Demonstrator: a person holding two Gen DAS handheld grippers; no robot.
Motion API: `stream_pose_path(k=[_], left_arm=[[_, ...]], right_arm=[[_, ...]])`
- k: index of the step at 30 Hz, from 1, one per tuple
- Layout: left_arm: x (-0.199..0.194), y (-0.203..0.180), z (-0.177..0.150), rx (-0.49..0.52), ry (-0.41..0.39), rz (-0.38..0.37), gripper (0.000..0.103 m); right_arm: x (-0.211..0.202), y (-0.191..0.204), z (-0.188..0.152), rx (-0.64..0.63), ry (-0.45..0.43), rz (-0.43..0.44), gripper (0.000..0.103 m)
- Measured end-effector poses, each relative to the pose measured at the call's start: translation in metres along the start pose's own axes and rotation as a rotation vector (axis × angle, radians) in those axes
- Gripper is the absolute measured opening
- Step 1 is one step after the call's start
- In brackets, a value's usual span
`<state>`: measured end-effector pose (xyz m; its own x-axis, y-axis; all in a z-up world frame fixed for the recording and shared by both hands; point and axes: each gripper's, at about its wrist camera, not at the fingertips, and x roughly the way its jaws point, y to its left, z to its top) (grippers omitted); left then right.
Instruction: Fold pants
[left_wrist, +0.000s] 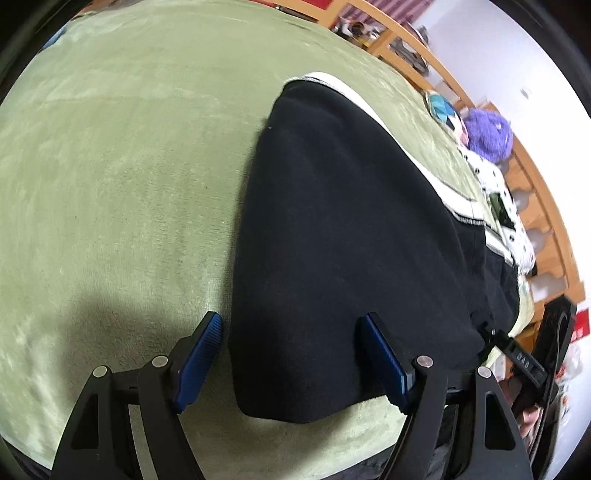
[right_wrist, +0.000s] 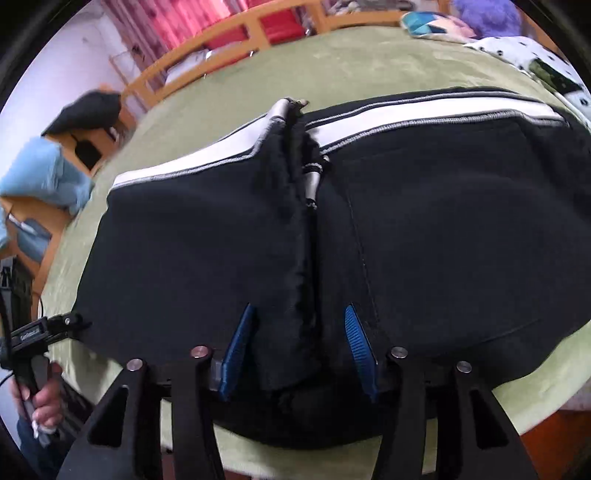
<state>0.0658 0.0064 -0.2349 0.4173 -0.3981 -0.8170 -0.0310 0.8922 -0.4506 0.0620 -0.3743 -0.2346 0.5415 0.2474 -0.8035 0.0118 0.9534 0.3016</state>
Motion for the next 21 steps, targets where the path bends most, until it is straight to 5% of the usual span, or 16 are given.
stream_pose_path(k=[5,12,21], left_arm=[[-0.012,-0.013,0.005,0.027,-0.033,-0.049,0.023],[-0.080,-0.082,0.028,0.157,-0.189,-0.120,0.018],[-0.114,-0.283,0.041,0.473,-0.316,-0.117,0.017]], right_arm=[[-0.034,-0.016,-0.001,0.100,-0.050,0.064,0.051],[-0.112,-0.058,-0.020,0.152,-0.137,-0.046,0.051],[-0.191,-0.151,-0.042,0.344,-0.228,-0.109,0.051]])
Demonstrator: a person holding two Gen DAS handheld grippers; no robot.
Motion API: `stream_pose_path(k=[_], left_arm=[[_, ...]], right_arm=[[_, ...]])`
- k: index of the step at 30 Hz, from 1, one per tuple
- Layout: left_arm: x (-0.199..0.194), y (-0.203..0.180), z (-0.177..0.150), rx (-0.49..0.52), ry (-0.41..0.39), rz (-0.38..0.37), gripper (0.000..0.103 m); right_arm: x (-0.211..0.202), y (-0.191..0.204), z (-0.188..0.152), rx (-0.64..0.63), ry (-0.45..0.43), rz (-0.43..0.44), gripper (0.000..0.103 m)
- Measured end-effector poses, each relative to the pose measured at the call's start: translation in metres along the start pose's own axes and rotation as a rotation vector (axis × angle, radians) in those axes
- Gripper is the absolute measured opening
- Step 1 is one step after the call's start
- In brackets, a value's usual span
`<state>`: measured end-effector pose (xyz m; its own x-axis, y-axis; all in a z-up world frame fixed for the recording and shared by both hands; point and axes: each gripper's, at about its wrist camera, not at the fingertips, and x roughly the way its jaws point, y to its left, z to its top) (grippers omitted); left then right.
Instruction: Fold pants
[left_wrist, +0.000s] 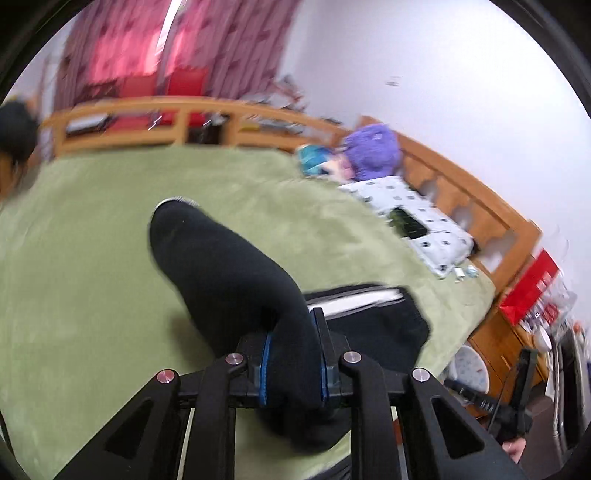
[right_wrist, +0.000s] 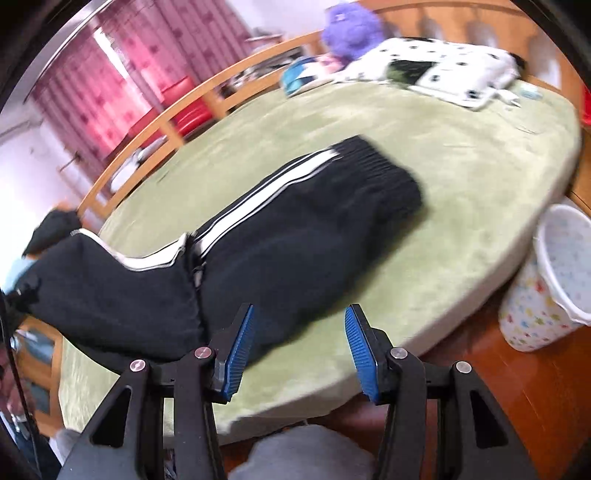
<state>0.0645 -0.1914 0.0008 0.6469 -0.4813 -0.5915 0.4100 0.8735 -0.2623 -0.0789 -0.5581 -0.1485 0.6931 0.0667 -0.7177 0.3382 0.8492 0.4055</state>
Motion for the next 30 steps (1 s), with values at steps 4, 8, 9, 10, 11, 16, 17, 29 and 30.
stream_pose_path(k=[4,8,9,10,11,16,17,29,30], left_arm=[[0.042,-0.082,0.030,0.089,0.016,-0.073,0.016],[0.113,-0.163,0.035,0.120,0.073,-0.178,0.015],[0.134,-0.180,0.032,0.120,0.096,-0.214,0.016],[0.149,-0.196,0.026,0.136,0.132,-0.236,0.016],[0.163,-0.206,0.021,0.155,0.178,-0.255,0.017],[0.164,-0.196,-0.005,0.174,0.217,-0.287,0.037],[0.157,-0.184,-0.006,0.175,0.197,-0.266,0.053],[0.142,-0.001,-0.065,-0.043,0.315,-0.022,0.070],[0.144,0.005,-0.072,-0.053,0.326,-0.015,0.070]], right_arm=[[-0.021,-0.032,-0.001,0.030,0.000,-0.055,0.051],[-0.030,-0.054,-0.011,0.077,0.016,-0.088,0.051],[-0.028,-0.060,-0.014,0.088,0.025,-0.100,0.051],[-0.027,-0.067,-0.018,0.095,0.038,-0.116,0.051],[-0.025,-0.072,-0.021,0.101,0.045,-0.131,0.051],[-0.014,-0.090,-0.021,0.103,0.057,-0.153,0.051],[-0.013,-0.090,-0.017,0.096,0.044,-0.145,0.051],[0.079,-0.047,0.072,-0.024,0.001,0.018,0.062],[0.096,-0.050,0.072,0.000,0.054,0.040,0.061]])
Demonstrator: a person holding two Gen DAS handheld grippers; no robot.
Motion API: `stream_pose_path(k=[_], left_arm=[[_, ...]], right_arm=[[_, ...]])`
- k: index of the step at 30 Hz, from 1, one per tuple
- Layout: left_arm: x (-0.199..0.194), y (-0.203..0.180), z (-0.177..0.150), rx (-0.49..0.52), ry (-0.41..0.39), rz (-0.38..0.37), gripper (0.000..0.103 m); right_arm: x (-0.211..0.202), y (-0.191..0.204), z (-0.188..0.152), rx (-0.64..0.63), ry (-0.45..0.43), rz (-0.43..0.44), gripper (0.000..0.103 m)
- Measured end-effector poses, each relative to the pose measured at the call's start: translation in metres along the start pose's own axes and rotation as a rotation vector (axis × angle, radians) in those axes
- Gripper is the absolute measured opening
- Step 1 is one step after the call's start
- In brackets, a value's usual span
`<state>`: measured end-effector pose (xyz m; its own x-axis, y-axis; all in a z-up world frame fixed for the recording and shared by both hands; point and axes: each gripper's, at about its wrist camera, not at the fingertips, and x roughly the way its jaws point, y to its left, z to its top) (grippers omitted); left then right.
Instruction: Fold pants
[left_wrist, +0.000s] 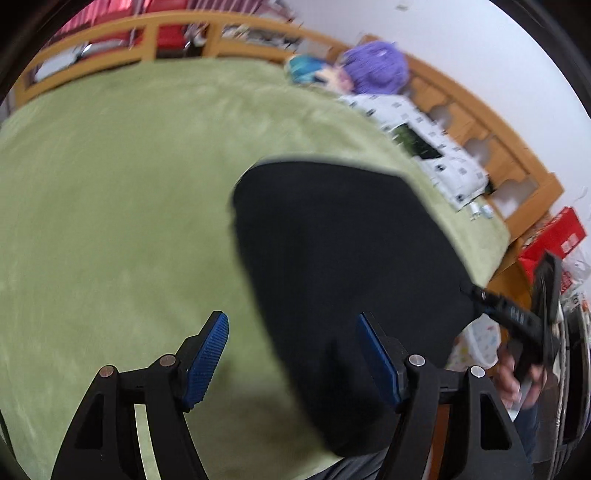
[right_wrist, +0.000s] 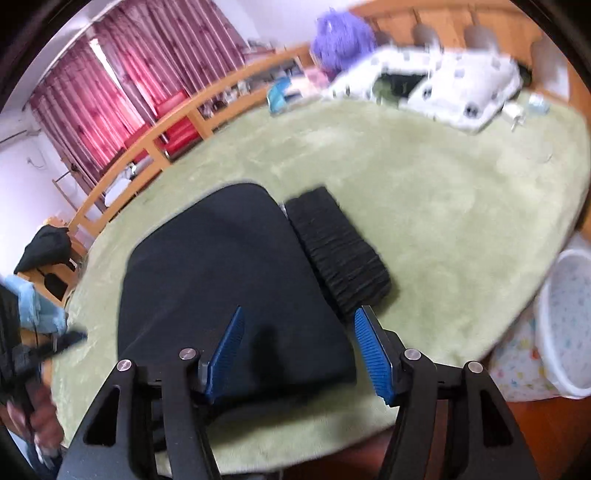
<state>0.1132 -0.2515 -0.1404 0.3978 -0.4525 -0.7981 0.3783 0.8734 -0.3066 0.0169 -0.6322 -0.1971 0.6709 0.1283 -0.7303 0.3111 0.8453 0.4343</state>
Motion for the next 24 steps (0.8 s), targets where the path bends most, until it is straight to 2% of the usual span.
stream_pose_path(k=[2,3,4,5,6,7,8,10,12,14,15,16,17,18,19,20,22,24], left_arm=[[0.010,0.012,-0.012,-0.027,0.028,-0.003,0.070],[0.014,0.015,-0.015,-0.041,0.040,-0.009,0.070],[0.018,0.019,-0.019,-0.058,0.052,-0.024,0.070],[0.023,0.020,-0.021,-0.074,0.062,-0.044,0.070],[0.027,0.020,-0.023,-0.086,0.070,-0.060,0.070],[0.030,0.021,-0.025,-0.093,0.075,-0.076,0.070],[0.032,0.019,-0.025,-0.094,0.070,-0.089,0.070],[0.033,0.014,-0.023,-0.088,0.051,-0.106,0.070],[0.034,0.012,-0.020,-0.095,0.037,-0.142,0.070],[0.037,0.011,-0.015,-0.105,0.032,-0.175,0.070],[0.039,0.010,-0.013,-0.103,0.033,-0.178,0.070],[0.042,0.008,-0.011,-0.095,0.033,-0.178,0.070],[0.044,0.007,-0.009,-0.090,0.027,-0.180,0.072],[0.048,0.007,-0.006,-0.089,0.017,-0.180,0.075],[0.053,0.007,-0.003,-0.096,0.012,-0.181,0.078],[0.060,0.008,-0.001,-0.104,0.011,-0.187,0.081],[0.076,0.010,0.003,-0.119,0.022,-0.206,0.086],[0.091,0.012,0.004,-0.144,0.029,-0.240,0.087]], right_arm=[[0.023,-0.004,-0.002,0.027,0.087,0.046,0.060],[0.029,-0.001,-0.003,0.017,0.111,0.045,0.056],[0.026,0.006,-0.004,-0.020,0.113,0.040,0.036],[0.019,0.015,-0.004,-0.069,0.092,0.005,0.025],[0.007,0.024,-0.001,-0.122,0.064,-0.020,0.022],[-0.007,0.028,0.003,-0.127,0.017,0.008,0.017],[-0.020,0.025,0.009,-0.090,-0.022,0.069,0.015],[-0.026,0.018,0.018,-0.064,-0.029,0.112,0.015],[-0.018,0.011,0.017,-0.087,-0.052,0.056,0.014],[0.003,-0.003,0.010,-0.100,-0.017,-0.005,0.014],[0.010,-0.014,0.006,-0.066,0.000,0.007,0.014],[0.011,-0.023,0.003,-0.030,0.008,0.039,0.015],[0.009,-0.029,0.000,-0.004,0.006,0.057,0.021],[0.007,-0.031,0.000,-0.004,0.008,0.039,0.030],[0.003,-0.031,-0.001,-0.023,0.006,-0.028,0.055],[-0.002,-0.030,0.000,-0.041,-0.010,-0.072,0.068],[-0.012,-0.029,0.005,-0.045,-0.059,-0.080,0.070],[-0.004,-0.030,0.011,-0.037,-0.035,-0.084,0.071]])
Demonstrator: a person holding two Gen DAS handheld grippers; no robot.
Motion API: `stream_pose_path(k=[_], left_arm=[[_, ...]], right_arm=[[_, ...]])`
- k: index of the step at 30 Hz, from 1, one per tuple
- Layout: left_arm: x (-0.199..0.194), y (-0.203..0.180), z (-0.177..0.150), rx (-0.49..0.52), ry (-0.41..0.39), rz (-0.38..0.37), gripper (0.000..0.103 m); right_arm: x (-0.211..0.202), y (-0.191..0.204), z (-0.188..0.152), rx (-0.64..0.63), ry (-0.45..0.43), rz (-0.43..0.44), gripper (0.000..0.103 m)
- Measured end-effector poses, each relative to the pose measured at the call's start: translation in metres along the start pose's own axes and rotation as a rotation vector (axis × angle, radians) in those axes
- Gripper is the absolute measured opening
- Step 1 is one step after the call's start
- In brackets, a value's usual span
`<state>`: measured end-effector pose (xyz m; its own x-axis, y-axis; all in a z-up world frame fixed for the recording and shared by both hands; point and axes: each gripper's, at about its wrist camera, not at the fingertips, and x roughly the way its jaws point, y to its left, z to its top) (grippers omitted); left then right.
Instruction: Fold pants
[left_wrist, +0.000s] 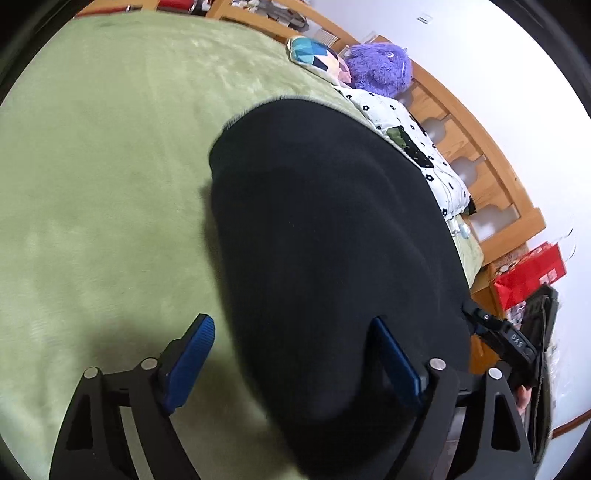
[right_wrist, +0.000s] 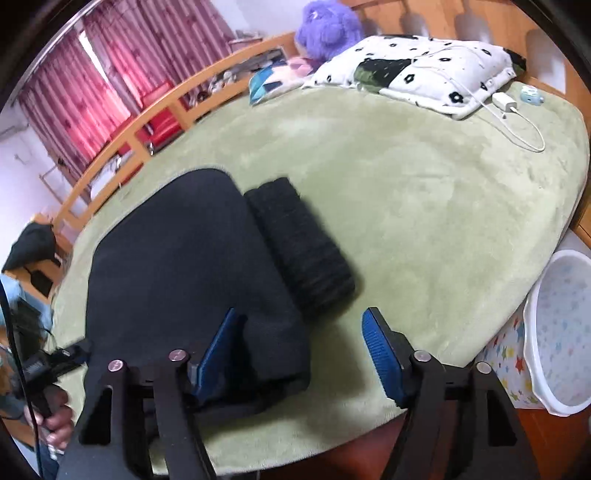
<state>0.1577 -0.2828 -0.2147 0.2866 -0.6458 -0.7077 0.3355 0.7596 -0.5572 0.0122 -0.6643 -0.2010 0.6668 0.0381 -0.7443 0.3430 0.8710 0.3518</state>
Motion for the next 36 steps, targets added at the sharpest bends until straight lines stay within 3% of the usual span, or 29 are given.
stream_pose_path(k=[3,5,7,9,10,12,14,17,19,21,25,30,36], left_arm=[[0.015,0.002,0.001,-0.030,-0.008,-0.065,0.087],[0.025,0.002,0.003,-0.037,0.001,-0.068,0.087],[0.031,0.004,0.005,-0.063,0.008,-0.081,0.085],[0.033,0.006,0.006,-0.079,0.008,-0.097,0.073],[0.033,0.006,0.007,-0.080,0.007,-0.087,0.062],[0.031,0.005,0.007,-0.077,-0.002,-0.080,0.049],[0.025,0.005,0.009,-0.087,-0.013,-0.097,0.034],[0.011,0.003,0.012,-0.096,-0.026,-0.128,0.029],[-0.004,0.003,0.012,-0.077,-0.042,-0.134,0.029],[-0.024,0.009,0.013,-0.090,-0.056,-0.157,0.029],[-0.093,0.037,0.014,-0.077,-0.104,-0.138,0.029],[-0.192,0.090,0.012,-0.058,-0.161,-0.017,0.029],[-0.281,0.171,-0.009,-0.086,-0.204,0.131,0.029]], right_arm=[[0.018,0.003,0.004,-0.005,0.027,0.023,0.074],[0.031,0.001,0.004,-0.002,0.037,0.044,0.084],[0.039,-0.001,0.001,0.029,0.056,0.081,0.085],[0.049,-0.001,0.001,0.049,0.079,0.132,0.085],[0.056,0.001,0.001,0.055,0.103,0.146,0.084],[0.069,0.004,0.000,0.083,0.141,0.194,0.076],[0.072,0.009,-0.002,0.099,0.128,0.184,0.063],[0.055,0.030,-0.009,0.053,0.060,0.135,0.046],[0.045,0.049,-0.012,0.027,0.034,0.098,0.044],[0.033,0.071,-0.013,-0.006,0.016,0.088,0.043],[0.013,0.120,-0.026,-0.028,-0.003,0.170,0.042],[0.006,0.207,-0.059,-0.089,-0.023,0.255,0.042],[0.034,0.311,-0.102,-0.110,0.027,0.379,0.042]])
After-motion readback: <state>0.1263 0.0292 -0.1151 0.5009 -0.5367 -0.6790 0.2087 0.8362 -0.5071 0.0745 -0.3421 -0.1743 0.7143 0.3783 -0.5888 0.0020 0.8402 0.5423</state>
